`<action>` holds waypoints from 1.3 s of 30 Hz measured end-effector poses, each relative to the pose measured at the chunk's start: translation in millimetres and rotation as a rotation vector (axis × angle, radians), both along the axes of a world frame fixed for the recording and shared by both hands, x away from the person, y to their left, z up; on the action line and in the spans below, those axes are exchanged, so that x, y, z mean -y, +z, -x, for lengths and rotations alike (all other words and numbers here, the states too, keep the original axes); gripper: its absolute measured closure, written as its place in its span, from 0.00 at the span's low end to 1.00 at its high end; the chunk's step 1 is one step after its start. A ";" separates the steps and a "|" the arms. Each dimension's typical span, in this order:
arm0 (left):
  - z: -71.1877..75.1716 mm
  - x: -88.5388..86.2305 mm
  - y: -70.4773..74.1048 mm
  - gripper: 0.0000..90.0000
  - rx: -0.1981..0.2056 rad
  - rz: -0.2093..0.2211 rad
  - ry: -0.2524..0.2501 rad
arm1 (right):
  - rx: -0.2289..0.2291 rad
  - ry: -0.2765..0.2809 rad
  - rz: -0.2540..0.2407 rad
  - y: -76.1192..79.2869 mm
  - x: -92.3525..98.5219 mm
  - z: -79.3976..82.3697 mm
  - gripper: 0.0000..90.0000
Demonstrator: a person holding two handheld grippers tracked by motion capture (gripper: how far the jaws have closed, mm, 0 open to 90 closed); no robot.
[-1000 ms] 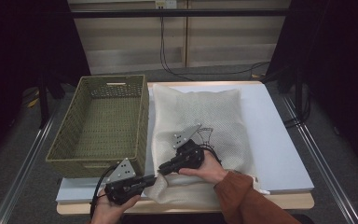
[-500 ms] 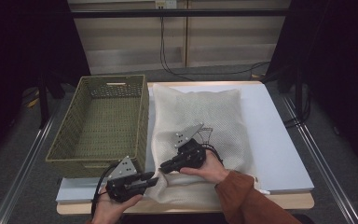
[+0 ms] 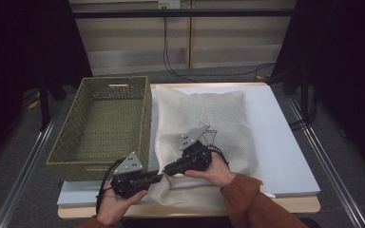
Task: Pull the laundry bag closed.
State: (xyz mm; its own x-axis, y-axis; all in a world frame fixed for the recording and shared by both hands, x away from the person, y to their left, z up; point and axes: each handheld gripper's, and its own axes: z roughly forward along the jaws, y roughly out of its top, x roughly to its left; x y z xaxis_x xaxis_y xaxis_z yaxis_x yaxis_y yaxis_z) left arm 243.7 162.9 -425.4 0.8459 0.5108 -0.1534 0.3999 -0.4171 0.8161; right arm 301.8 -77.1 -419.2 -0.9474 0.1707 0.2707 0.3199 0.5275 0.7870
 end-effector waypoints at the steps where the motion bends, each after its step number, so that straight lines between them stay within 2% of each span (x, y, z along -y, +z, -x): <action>1: 0.0 -0.9 0.3 0.91 -0.001 0.001 0.002 | -0.002 0.000 -0.003 -0.4 -0.3 -0.3 0.92; 5: 0.1 -2.6 3.0 0.94 0.004 -0.007 0.008 | 0.001 0.001 -0.001 -0.6 -1.4 0.4 0.92; 7: 0.6 -2.9 4.4 0.94 0.009 0.003 0.003 | 0.000 0.000 -0.007 -0.4 -0.6 0.6 0.92; 12: 1.4 -4.8 7.2 0.95 0.022 0.010 -0.003 | 0.038 -0.003 -0.016 1.8 0.8 4.1 0.92; 16: 0.6 -5.5 8.1 0.95 0.026 0.013 -0.001 | 0.050 -0.010 -0.017 0.9 1.3 4.7 0.92; 19: 0.2 -5.8 8.5 0.95 0.025 0.025 -0.001 | 0.045 -0.016 -0.015 0.7 1.7 5.9 0.92; 21: 0.3 -6.3 10.3 0.96 0.030 0.012 0.003 | 0.053 -0.025 0.003 0.8 1.9 5.9 0.92; 22: 0.0 -6.8 10.5 0.96 0.033 0.022 0.005 | 0.056 -0.030 0.012 1.4 2.5 6.0 0.92; 25: 0.5 -7.6 10.9 0.96 0.032 0.031 0.004 | 0.052 -0.025 -0.001 1.6 4.4 5.3 0.92; 33: 0.2 -9.3 10.9 0.96 0.041 0.015 0.002 | 0.053 -0.024 0.009 -0.8 5.6 7.5 0.92; 39: -0.3 -9.0 11.9 0.96 0.034 0.024 -0.001 | 0.056 -0.024 0.011 0.3 7.8 8.4 0.92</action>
